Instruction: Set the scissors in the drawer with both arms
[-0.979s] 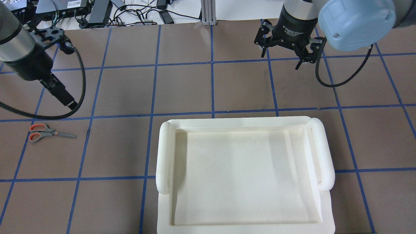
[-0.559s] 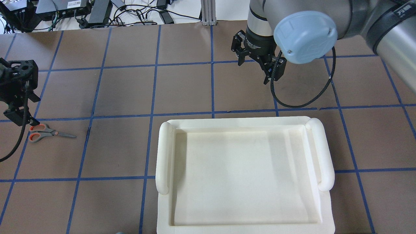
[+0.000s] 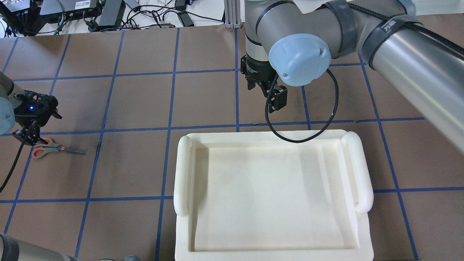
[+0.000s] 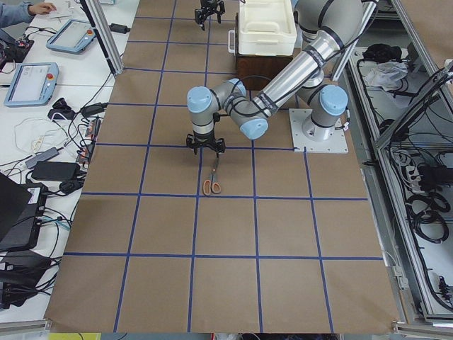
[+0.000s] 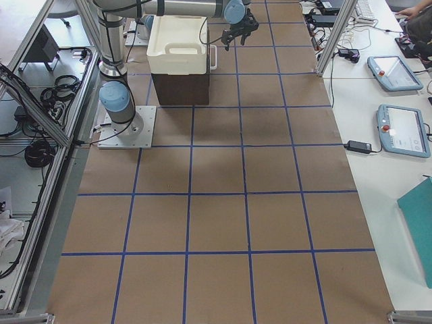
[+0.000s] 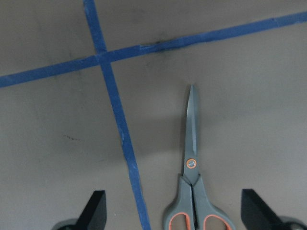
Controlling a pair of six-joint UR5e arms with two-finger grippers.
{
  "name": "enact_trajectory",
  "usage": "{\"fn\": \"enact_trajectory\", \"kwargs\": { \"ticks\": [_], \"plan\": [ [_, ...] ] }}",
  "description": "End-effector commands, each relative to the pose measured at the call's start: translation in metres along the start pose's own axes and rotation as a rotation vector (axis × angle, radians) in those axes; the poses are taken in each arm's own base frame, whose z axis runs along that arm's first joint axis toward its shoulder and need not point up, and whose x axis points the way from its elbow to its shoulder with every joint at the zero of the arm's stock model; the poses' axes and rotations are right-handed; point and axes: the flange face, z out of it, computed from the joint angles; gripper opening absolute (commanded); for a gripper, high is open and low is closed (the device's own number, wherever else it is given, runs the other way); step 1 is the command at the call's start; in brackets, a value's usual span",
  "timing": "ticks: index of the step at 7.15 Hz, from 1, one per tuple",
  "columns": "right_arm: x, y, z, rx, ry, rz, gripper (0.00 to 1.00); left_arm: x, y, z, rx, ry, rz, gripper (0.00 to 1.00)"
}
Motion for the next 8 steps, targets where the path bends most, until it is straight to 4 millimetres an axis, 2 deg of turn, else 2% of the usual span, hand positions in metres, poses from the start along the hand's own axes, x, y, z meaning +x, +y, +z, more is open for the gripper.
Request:
{"fn": "enact_trajectory", "kwargs": {
  "ticks": [1,3,5,7,8],
  "plan": [
    [-0.003,0.005,0.022,-0.031,0.072,0.108,1.00,0.025,0.029,0.043,0.031,-0.023,-0.012,1.00],
    [-0.009,0.009,0.038,-0.086,0.101,0.177,1.00,0.031,0.021,0.058,0.002,-0.045,-0.056,1.00],
    [-0.009,0.010,0.050,-0.096,0.151,0.198,1.00,0.039,0.028,0.071,0.029,-0.032,-0.121,1.00],
    [-0.006,0.013,0.054,-0.119,0.189,0.214,1.00,0.035,0.032,0.075,0.030,-0.033,-0.124,1.00],
    [-0.007,0.013,0.060,-0.119,0.209,0.236,1.00,0.034,0.030,0.078,0.045,-0.042,-0.120,0.89]
  ]
}}
